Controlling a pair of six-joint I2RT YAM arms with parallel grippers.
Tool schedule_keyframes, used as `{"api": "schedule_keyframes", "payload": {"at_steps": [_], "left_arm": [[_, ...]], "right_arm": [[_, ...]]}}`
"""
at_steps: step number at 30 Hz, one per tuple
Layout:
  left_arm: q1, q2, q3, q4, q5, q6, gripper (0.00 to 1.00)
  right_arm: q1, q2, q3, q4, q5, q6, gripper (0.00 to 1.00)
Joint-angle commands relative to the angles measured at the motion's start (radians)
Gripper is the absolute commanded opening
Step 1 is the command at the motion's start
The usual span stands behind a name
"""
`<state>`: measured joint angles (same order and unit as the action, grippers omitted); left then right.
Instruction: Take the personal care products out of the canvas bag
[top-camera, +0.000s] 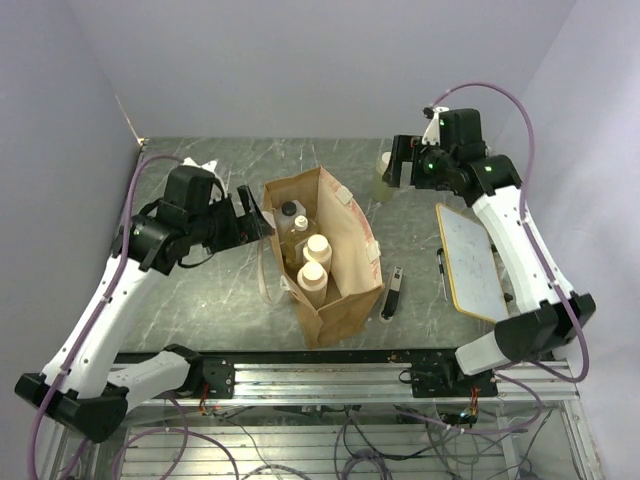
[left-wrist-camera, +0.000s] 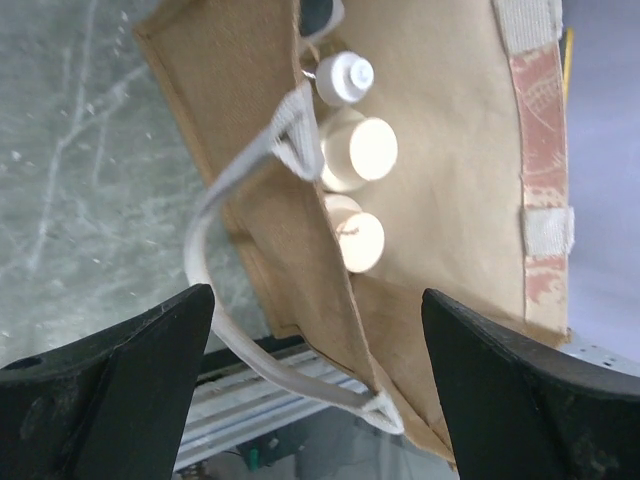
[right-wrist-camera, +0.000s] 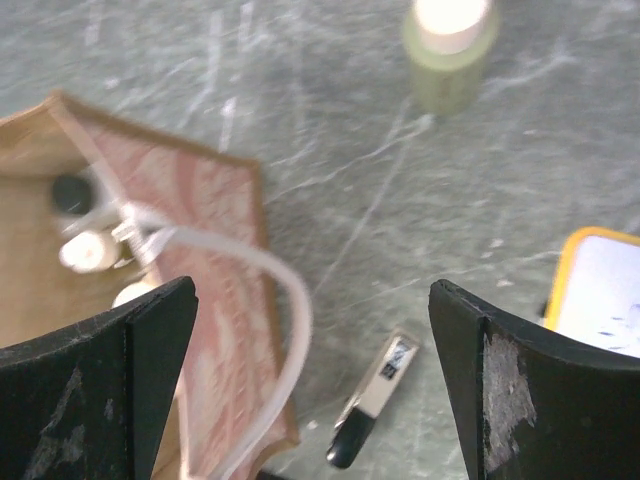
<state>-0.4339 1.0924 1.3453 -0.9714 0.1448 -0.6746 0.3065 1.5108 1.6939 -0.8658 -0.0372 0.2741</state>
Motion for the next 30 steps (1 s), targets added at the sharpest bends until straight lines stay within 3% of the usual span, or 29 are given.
{"api": "schedule_keyframes", "payload": {"at_steps": [1,4,7,15,19,23,30], "left_arm": [[-0.054,-0.047,-0.087,0.087,0.058,-0.144,0.96],[-0.145,-0.060,-0.132,0.124,-0.001,-0.193,0.96],[-0.240,-0.043,-0.161,0.113,-0.060,-0.244,0.96],[-0.466,-0.109,-0.266,0.163,-0.206,-0.407,0.92],[-0.559,-0.152,-0.368,0.200,-0.253,-0.520,0.90],[-0.610,-0.143,-0.395,0.194,-0.261,-0.537,0.90],[-0.647,-0.143,-0.442,0.130,-0.261,-0.559,0.90]], "right_arm": [[-0.002,-0.077,-0.072,0.000,-0.280,0.045,1.00],[0.005,-0.154,-0.107,0.052,-0.434,0.060,1.00],[0.057,-0.184,-0.100,0.091,-0.477,0.049,1.00],[0.400,-0.072,0.004,-0.052,-0.331,-0.075,0.90],[0.450,-0.109,-0.116,-0.057,-0.300,-0.110,0.85],[0.483,-0.163,-0.263,-0.027,-0.311,-0.132,0.77],[0.631,-0.255,-0.537,0.078,-0.164,-0.092,0.76]]}}
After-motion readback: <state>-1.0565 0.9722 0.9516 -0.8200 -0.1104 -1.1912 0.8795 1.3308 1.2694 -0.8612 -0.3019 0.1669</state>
